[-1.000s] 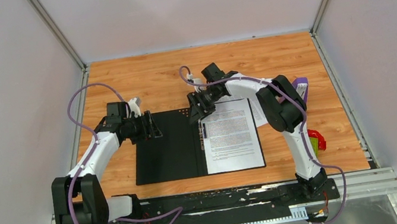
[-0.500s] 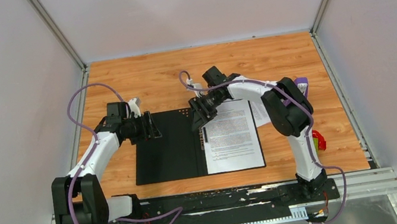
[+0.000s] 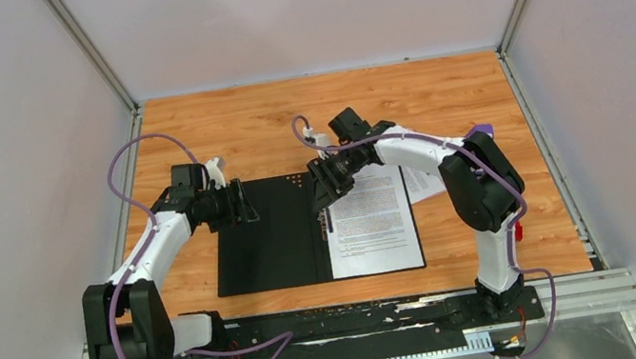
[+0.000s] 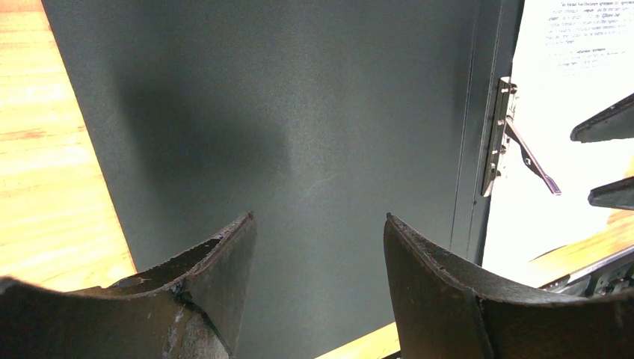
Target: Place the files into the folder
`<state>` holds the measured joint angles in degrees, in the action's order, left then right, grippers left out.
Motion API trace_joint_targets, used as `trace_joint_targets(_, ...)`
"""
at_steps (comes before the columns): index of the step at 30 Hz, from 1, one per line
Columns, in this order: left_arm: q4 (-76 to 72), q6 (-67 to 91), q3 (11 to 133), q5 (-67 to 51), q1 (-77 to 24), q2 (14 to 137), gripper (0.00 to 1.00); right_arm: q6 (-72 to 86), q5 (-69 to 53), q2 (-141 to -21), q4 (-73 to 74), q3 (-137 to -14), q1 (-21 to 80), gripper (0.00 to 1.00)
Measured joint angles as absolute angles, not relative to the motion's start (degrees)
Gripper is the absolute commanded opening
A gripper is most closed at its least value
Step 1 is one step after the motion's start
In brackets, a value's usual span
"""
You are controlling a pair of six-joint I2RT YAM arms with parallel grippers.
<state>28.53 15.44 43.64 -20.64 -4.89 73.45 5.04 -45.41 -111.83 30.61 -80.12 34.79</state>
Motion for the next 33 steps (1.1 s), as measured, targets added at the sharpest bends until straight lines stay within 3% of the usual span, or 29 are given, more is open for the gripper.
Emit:
trace_joint_targets(5,28.56,15.2,43.64,-20.67,-4.89,73.03,0.7,8.78,-40.34,-110.72,30.63,-78.28,35.86,0.39)
trace_joint_targets(33,28.56,15.05,43.64,-20.67,-4.89,72.73,0.7,13.34,-35.33,-110.48,30.02,-76.69,38.3,0.23)
